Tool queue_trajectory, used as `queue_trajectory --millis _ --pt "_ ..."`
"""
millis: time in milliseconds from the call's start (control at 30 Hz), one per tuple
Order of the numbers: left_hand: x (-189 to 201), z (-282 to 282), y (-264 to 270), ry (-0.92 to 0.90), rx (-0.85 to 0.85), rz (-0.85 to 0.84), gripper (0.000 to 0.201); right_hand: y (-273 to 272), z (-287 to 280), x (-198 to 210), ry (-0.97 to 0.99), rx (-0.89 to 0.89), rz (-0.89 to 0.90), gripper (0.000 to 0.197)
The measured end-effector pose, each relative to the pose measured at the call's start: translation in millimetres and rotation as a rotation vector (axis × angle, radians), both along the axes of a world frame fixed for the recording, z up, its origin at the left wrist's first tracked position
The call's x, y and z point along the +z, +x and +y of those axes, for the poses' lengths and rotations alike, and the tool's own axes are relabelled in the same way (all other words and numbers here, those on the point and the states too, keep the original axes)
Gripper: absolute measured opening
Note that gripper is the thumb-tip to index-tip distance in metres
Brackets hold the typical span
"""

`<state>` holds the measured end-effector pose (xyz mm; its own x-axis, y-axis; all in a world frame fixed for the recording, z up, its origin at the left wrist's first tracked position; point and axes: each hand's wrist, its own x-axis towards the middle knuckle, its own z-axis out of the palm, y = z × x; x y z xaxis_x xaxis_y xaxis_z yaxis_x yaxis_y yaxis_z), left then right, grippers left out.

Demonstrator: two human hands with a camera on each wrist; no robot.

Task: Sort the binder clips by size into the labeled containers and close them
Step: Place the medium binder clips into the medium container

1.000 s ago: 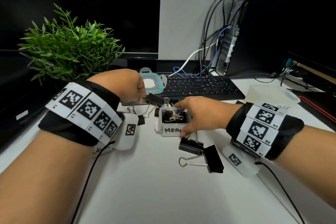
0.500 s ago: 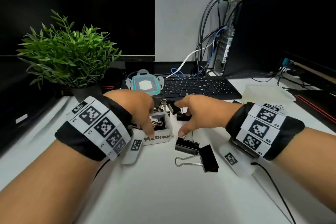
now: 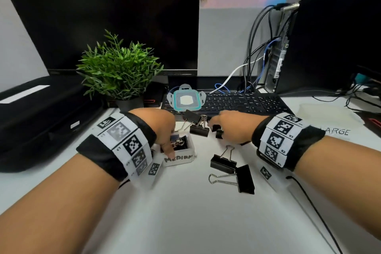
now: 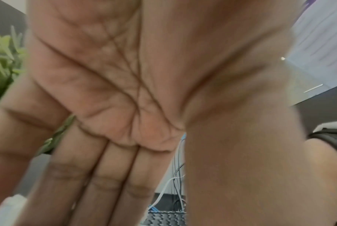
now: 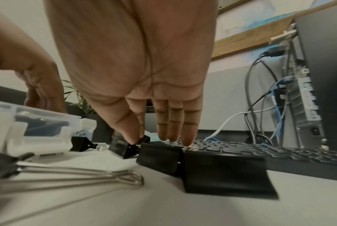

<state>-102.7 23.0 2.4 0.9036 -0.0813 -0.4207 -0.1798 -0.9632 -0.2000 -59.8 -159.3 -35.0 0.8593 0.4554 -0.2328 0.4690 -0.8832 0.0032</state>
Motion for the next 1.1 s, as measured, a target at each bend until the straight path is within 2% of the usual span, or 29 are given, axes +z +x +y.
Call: queue_trajectory --millis 67,133,333,567,733,833,900,1000,1100 --pt "-1 1 -3 0.016 0.014 -0.010 0.052 2 8 -1 -0.024 0.037 0.013 0.066" --pt "-1 0 -7 0.023 0.017 -0.018 0.053 3 14 -2 -0.068 0.075 0.014 0.068" --pt "-3 2 -14 0.006 0.019 -0.053 0.054 -2 16 7 -0.318 0.152 -0.079 0.035" --pt "-4 3 -8 -0.024 0.046 -0.053 0.051 -7 9 3 -0.323 0.061 -0.101 0.027" --pt "-6 4 -2 -0.034 0.017 -0.073 0.062 -6 10 0 -0.304 0.075 -0.102 0.026" --pt "-11 1 0 -0.057 -0.029 -0.109 0.071 -5 12 2 -0.245 0.067 -0.130 0.024" --pt "-17 -3 3 -0.126 -0.076 -0.155 0.070 -5 14 8 -0.165 0.063 -0.168 0.025" --pt "-13 -2 2 -0.302 -0.095 -0.217 0.060 1 16 17 -0.009 0.053 -0.224 0.028" --pt "12 21 0 -0.384 -0.091 -0.328 0.042 4 19 25 0.205 0.051 -0.222 0.026"
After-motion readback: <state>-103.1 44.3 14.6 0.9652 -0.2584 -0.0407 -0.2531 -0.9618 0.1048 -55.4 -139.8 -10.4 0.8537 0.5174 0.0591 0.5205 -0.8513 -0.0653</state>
